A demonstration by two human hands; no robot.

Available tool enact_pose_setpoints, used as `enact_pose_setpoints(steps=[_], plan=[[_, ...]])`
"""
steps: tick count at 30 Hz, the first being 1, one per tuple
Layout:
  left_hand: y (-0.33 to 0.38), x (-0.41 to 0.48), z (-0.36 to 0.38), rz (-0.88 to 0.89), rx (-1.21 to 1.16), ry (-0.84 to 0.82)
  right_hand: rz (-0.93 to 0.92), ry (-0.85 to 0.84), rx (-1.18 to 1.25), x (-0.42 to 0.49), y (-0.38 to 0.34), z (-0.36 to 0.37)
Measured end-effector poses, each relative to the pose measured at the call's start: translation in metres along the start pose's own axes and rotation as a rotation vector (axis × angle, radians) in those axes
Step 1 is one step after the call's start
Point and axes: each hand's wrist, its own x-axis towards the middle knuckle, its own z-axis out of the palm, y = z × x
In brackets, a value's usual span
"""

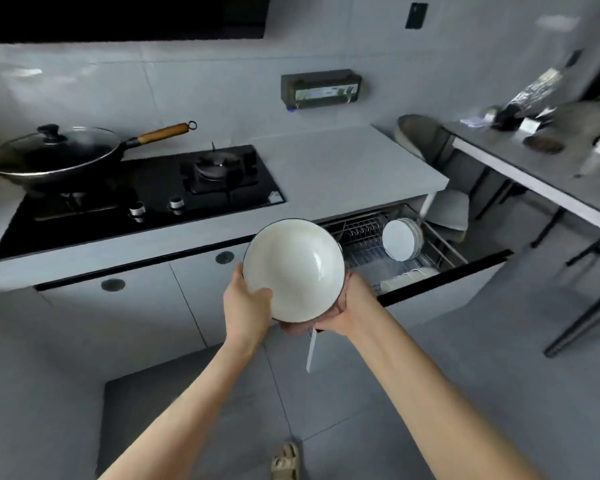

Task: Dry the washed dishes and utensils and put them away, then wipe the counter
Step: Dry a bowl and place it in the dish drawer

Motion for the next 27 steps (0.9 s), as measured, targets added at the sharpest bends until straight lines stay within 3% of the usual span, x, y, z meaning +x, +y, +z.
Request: enact_pose_setpoints(steps=[4,7,10,12,15,18,21,27], plan=[[0.002,0.051,0.045,0.031,0.078,-0.064,-0.011,0.189,0.023,0.038,-0.052,-0.015],[-0.001,0.094,0.073,0.047,0.159,-0.100,-0.177,0.280,-0.140,0.061,-0.089,-0.029],[-0.009,0.131,0.097,0.058,0.322,-0.165,-0.351,0.185,-0.174,0.062,-0.126,-0.045],[-0.019,0.150,0.114,-0.003,0.391,-0.226,-0.421,0.218,-0.370,0.064,-0.147,-0.067],[-0.035,0.171,0.144,-0.192,0.401,-0.303,-0.481,0.437,-0.806,0.085,-0.172,-0.109],[-0.053,0.190,0.185,-0.310,0.410,-0.334,-0.364,0.485,-1.237,0.125,-0.194,-0.140],[-0.068,0.208,0.235,-0.405,0.382,-0.308,-0.229,0.406,-1.546,0.181,-0.220,-0.162],[-0.091,0.244,0.332,-0.607,0.223,-0.162,-0.081,0.179,-1.714,0.291,-0.281,-0.196]])
